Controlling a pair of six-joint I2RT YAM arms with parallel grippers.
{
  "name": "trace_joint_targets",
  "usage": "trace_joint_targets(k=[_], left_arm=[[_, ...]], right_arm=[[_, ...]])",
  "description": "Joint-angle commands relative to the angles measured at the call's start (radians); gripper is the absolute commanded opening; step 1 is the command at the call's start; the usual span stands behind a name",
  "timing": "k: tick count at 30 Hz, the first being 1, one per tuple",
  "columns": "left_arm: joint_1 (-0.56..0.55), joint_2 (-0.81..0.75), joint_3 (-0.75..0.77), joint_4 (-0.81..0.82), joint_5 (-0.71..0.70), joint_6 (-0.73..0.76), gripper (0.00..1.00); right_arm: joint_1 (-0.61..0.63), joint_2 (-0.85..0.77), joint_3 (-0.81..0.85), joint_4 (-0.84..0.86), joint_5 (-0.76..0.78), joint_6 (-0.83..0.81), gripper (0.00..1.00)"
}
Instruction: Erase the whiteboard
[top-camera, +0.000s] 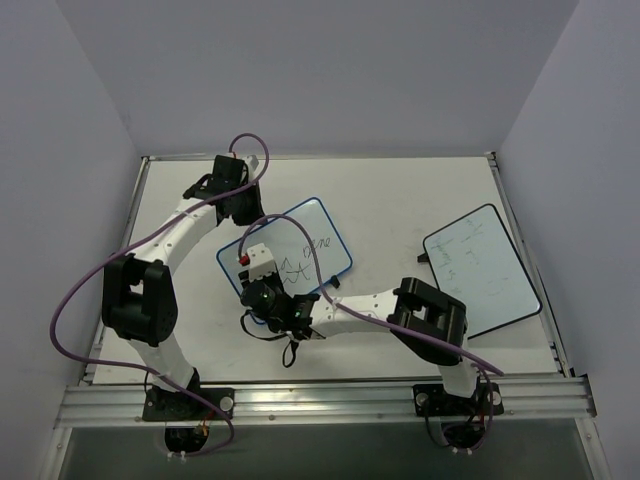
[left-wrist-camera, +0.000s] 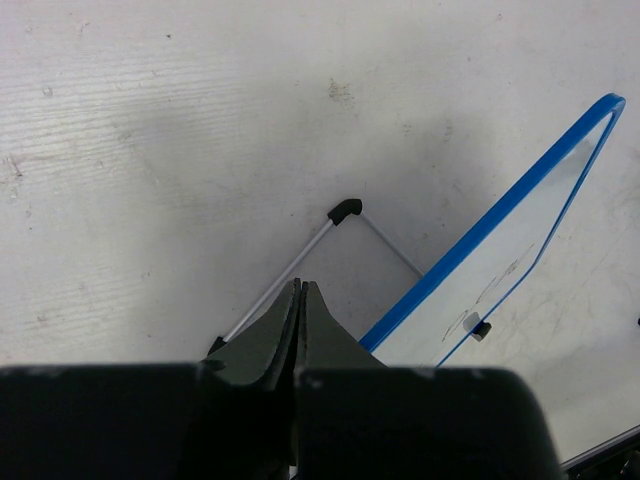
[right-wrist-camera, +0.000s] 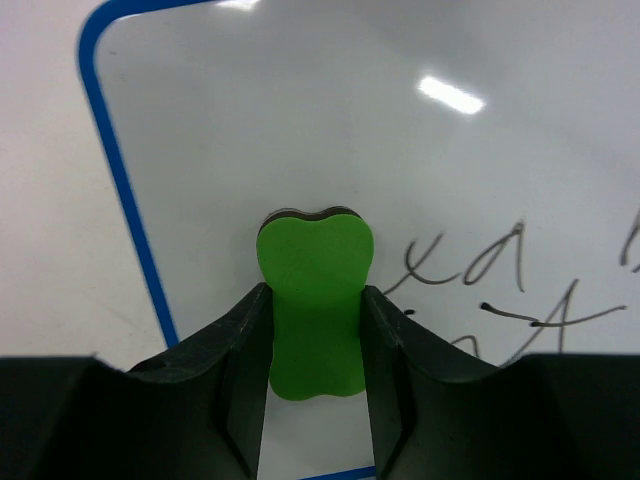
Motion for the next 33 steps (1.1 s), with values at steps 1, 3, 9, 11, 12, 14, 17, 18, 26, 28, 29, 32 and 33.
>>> trace_joint_targets(k=[1,3,9,11,12,14,17,18,26,28,29,32,33], left_arm=[[-0.011,-0.029,0.002,-0.020,0.027,0.005,0.02],[-0.011,-0.028,0.002,-0.018,0.025,0.005,0.02],[-0.011,-0.025,0.002,-0.016,0.030,0.004,0.02],[-0.011,-0.025,0.005,-0.016,0.028,0.004,0.02],[-0.011,-0.023,0.005,-0.016,0.028,0.004,0.02],[-0.011,-0.025,0.005,-0.018,0.030,0.004,0.02],[-0.011,-0.026,0.002,-0.017,0.028,0.005,0.02],[-0.011,-0.026,0.002,-0.015,0.030,0.005,0.02],[-0.011,-0.026,-0.001,-0.012,0.034,0.004,0.02],[-0.011,-0.029,-0.001,-0.012,0.034,0.004,0.02],[-0.011,-0.029,-0.001,-0.012,0.036,0.004,0.02],[-0.013,-0.031,-0.003,-0.012,0.034,0.004,0.02],[-0.013,-0.031,-0.003,-0.012,0.034,0.004,0.02]], right_arm=[[-0.081,-0.023,-0.088,-0.063,0.098,0.027,0.00],[-0.092,-0.043,-0.110,-0.053,0.112,0.034,0.00],[-0.101,-0.057,-0.137,-0.028,0.145,0.043,0.00],[-0.090,-0.049,-0.131,-0.014,0.141,0.042,0.00],[-0.083,-0.039,-0.122,-0.008,0.141,0.033,0.00],[-0.063,-0.023,-0.107,-0.001,0.138,0.027,0.00],[-0.035,0.004,-0.076,0.010,0.121,0.020,0.00],[-0.027,0.014,-0.065,0.013,0.116,0.020,0.00],[0.035,0.029,-0.045,0.062,0.090,0.027,0.00],[0.048,0.029,-0.045,0.072,0.090,0.028,0.00],[0.051,0.029,-0.047,0.075,0.089,0.030,0.00],[0.065,0.035,-0.045,0.091,0.087,0.027,0.00],[0.066,0.034,-0.045,0.095,0.087,0.027,0.00]])
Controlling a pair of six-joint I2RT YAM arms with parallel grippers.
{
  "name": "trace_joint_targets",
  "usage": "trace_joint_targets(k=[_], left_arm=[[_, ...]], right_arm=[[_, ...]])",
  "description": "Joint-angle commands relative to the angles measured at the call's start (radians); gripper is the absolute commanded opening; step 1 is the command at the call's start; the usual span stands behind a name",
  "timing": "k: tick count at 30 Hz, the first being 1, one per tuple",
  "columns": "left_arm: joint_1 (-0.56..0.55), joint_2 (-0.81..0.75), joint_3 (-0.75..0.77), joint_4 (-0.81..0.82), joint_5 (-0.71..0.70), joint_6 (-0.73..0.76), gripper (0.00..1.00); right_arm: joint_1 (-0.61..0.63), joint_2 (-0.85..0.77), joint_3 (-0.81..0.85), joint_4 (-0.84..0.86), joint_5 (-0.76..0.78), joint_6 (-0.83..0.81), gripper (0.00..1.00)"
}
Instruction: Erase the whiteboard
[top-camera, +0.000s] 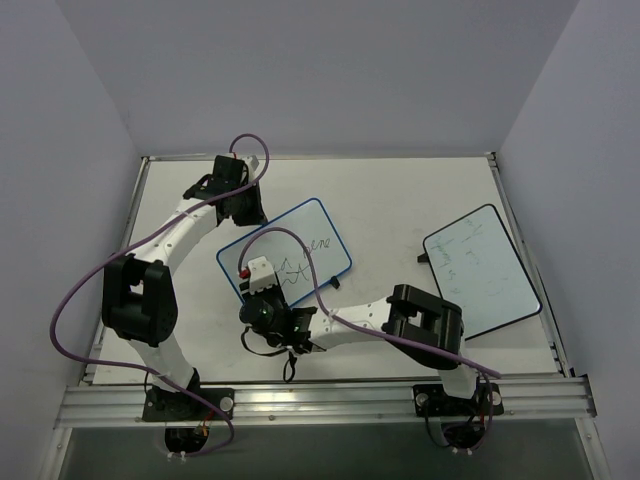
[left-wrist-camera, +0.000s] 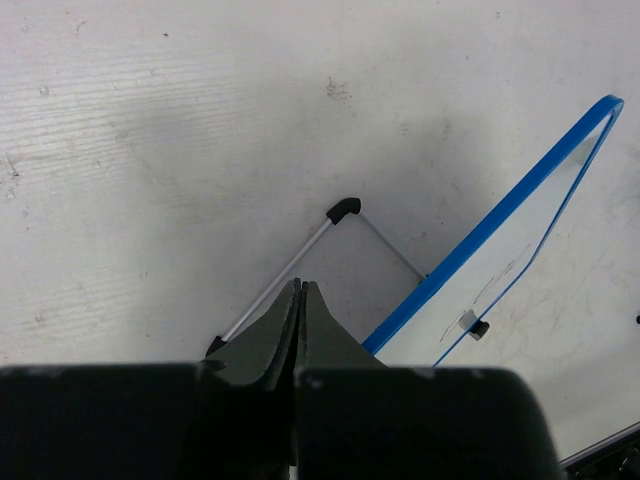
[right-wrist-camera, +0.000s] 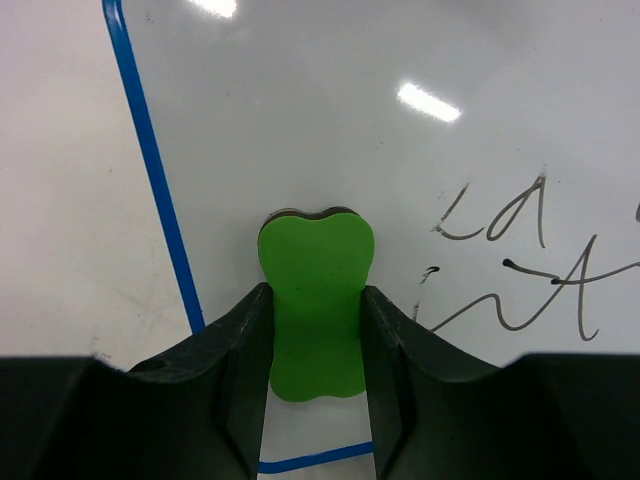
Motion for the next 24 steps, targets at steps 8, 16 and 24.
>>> trace_joint_targets(k=[8,16,24], left_arm=[[-0.012,-0.032,-0.004,-0.010,0.035,0.004,0.02],[-0.012,-0.035,-0.004,-0.011,0.032,0.004,0.02],[-0.014,-0.034,-0.004,-0.011,0.032,0.004,0.02]], right_arm=[[0.031,0.053,0.036,0.031,-0.051,-0.007,0.00],[0.031,0.046,0.019,0.055,-0.051,-0.014,0.00],[0.023,0.039,0.034,0.046,-0.053,-0.020,0.00]])
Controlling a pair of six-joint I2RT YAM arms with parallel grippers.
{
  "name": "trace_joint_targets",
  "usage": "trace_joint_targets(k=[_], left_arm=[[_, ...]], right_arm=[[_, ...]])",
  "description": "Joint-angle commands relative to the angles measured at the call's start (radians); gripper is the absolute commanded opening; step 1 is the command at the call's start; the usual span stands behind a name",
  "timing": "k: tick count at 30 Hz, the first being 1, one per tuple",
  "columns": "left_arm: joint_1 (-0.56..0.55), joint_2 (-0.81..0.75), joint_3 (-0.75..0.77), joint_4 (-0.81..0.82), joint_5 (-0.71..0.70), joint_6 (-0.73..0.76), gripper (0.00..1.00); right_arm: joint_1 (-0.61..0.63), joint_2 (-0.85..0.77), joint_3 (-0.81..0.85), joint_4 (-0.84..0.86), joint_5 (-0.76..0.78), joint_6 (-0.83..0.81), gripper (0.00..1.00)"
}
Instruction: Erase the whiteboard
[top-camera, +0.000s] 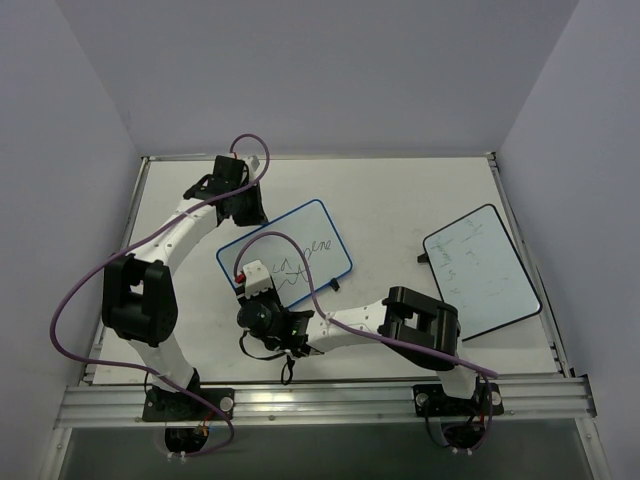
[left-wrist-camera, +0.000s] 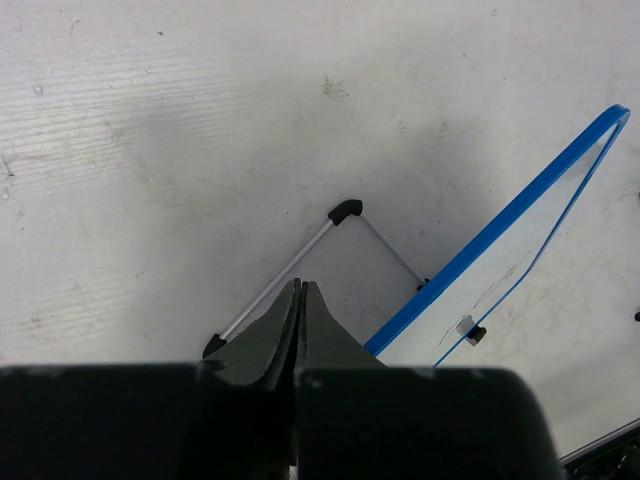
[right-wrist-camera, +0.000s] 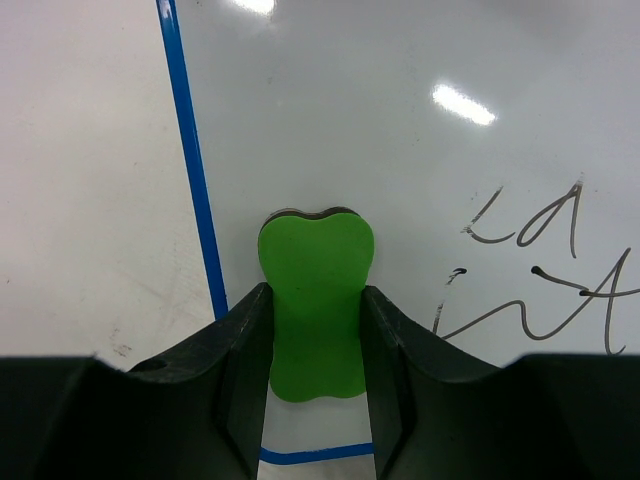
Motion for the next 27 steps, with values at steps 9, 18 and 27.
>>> trace_joint_targets(k=[9,18,27], left_arm=[[-0.016,-0.034,-0.005,-0.010,0.023,0.002,0.02],[-0.015,-0.035,-0.005,-0.012,0.021,0.005,0.02],[-0.016,-0.035,-0.002,-0.013,0.021,0.007,0.02]], right_arm=[[-0.059,-0.021,-0.024,0.006,-0.039,0.023,0.00],[-0.165,-0.096,-0.137,0.026,-0.045,0.053,0.00],[-0.236,-0.136,-0.182,0.017,-0.051,0.053,0.00]])
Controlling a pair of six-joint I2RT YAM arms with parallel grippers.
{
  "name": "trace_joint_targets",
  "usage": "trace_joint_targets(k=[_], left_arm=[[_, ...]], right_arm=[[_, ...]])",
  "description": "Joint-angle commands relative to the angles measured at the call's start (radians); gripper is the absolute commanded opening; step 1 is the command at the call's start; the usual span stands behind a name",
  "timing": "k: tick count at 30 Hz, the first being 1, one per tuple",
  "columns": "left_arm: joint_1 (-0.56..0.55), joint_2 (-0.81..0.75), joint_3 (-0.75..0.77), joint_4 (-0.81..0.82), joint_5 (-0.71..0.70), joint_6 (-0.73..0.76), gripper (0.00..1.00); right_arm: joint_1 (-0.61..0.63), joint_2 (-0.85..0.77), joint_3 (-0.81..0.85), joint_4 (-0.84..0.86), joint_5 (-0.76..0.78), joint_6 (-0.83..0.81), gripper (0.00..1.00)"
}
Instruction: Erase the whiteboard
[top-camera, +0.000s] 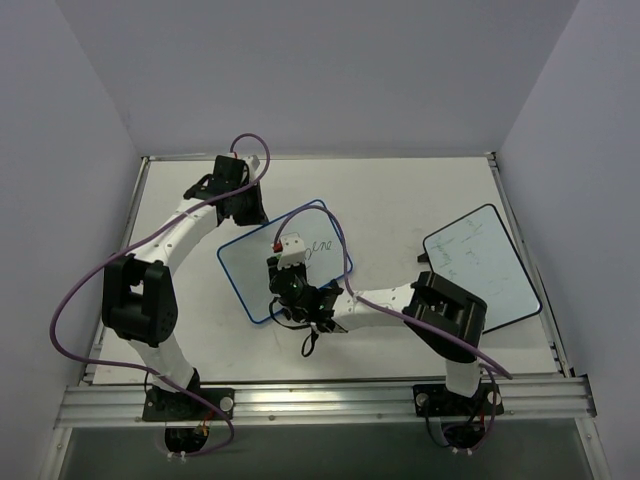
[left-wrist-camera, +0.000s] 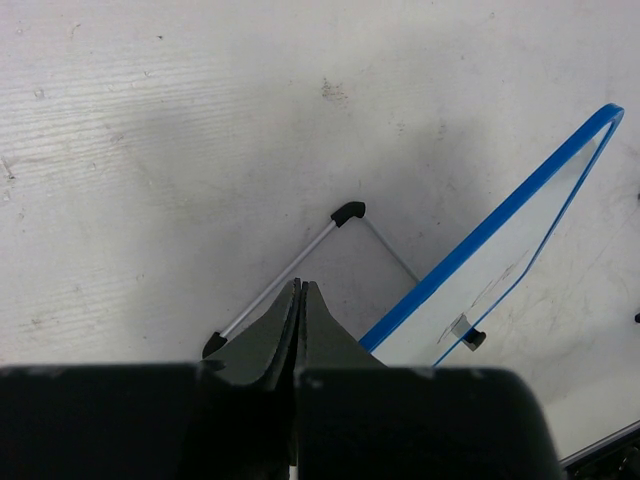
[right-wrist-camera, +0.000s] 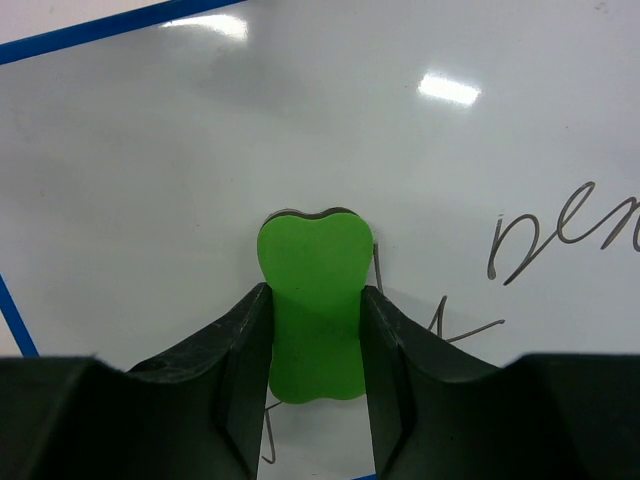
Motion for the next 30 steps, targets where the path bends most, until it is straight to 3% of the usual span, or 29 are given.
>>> trace_joint_targets(k=[1,7,20,30], left_arm=[[-0.014,-0.032,-0.002,-0.015,0.023,0.007,0.02],[-0.014,-0.032,-0.002,-0.017,0.021,0.007,0.02],[-0.015,-0.034,-0.008,-0.014,0.021,0.005,0.02],[-0.015,-0.031,-0.010,-0.012,0.023,0.007,0.02]], right_arm=[[-0.057,-0.009,-0.028,-0.049,0.025,0.007,0.00],[-0.074,0.012,-0.007,-0.037,-0.006,-0.010,0.00],[0.024,0.111,0.161,-0.057,-0.026,-0.051,0.00],[-0.057,0.063,0.072,-0.047,-0.031,-0.011,0.00]])
